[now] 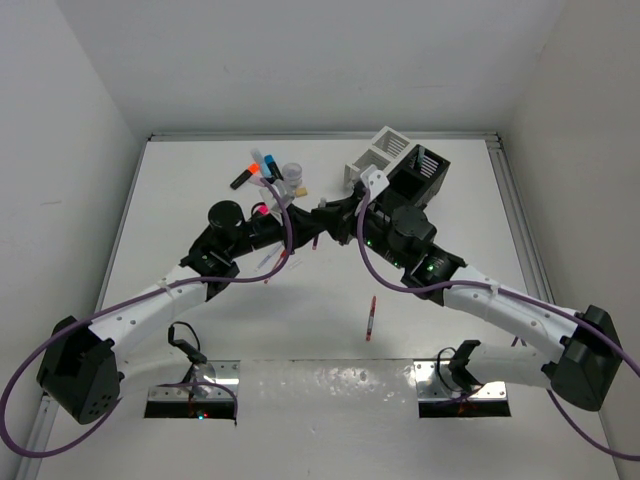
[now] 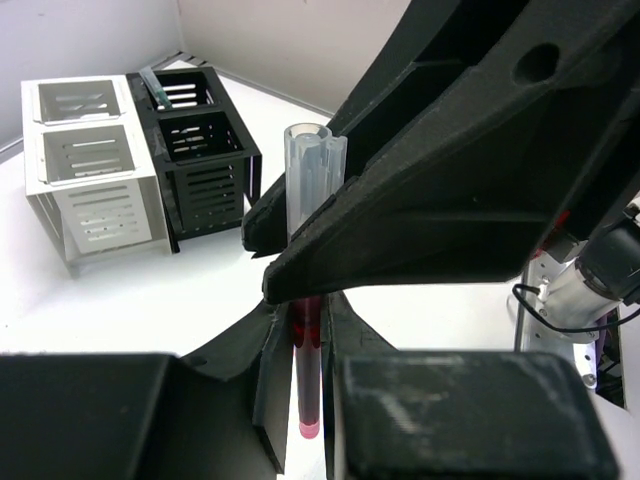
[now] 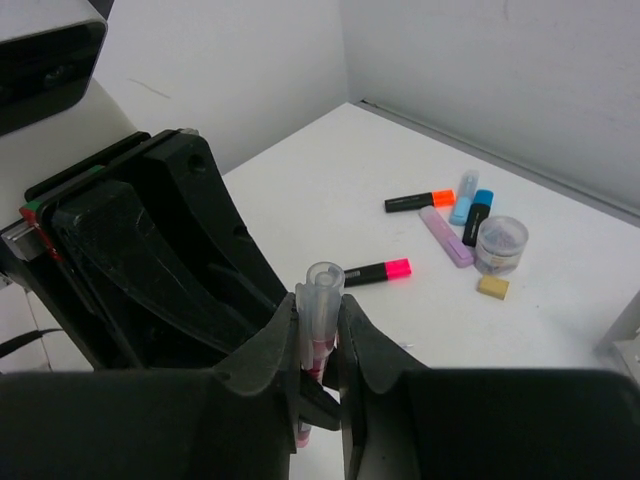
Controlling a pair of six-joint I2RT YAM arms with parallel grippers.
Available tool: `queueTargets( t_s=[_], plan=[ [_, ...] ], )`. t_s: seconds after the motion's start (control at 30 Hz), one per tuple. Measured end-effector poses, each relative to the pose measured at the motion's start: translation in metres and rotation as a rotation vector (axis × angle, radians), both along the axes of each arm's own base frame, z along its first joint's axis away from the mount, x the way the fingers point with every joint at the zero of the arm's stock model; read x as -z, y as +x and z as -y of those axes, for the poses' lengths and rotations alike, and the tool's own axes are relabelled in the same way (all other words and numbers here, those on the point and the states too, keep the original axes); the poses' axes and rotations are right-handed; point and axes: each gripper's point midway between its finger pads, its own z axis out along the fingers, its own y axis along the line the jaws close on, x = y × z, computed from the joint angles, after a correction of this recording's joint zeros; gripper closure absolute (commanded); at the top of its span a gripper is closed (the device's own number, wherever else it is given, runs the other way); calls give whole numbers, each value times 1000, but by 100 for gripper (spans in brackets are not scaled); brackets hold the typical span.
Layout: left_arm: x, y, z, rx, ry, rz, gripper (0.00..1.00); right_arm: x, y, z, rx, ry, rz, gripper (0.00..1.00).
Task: Sort the stationery into containers
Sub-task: Close the pen cap on the pen.
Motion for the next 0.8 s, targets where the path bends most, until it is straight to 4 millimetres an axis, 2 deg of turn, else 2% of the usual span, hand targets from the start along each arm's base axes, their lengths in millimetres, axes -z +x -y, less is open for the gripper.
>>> queueTargets(
  t_s=[0.07, 0.1, 0.33, 0.43, 0.53, 0.67, 0.8],
  plan=[
    [0, 0, 0, 0, 1, -2, 100, 0, 0, 0, -2, 4, 1, 67],
    [0, 0, 0, 2, 1, -2, 100, 0, 0, 0, -1, 1, 3, 57],
    [2, 0, 0, 1, 4, -6, 100, 0, 4, 4, 19, -9, 8, 40],
    [2, -1, 0, 2, 4, -7, 100, -2, 6, 5, 24, -12, 13, 39],
    [2, -1, 0, 6, 4, -7, 100, -9, 6, 5, 23, -7, 25, 42],
    [2, -2, 0, 8, 5, -7, 100, -16, 6, 4, 16, 0, 41, 42],
    [2, -2, 0, 9, 5, -7, 100, -18, 5, 2, 8, 0, 46, 48]
  ],
)
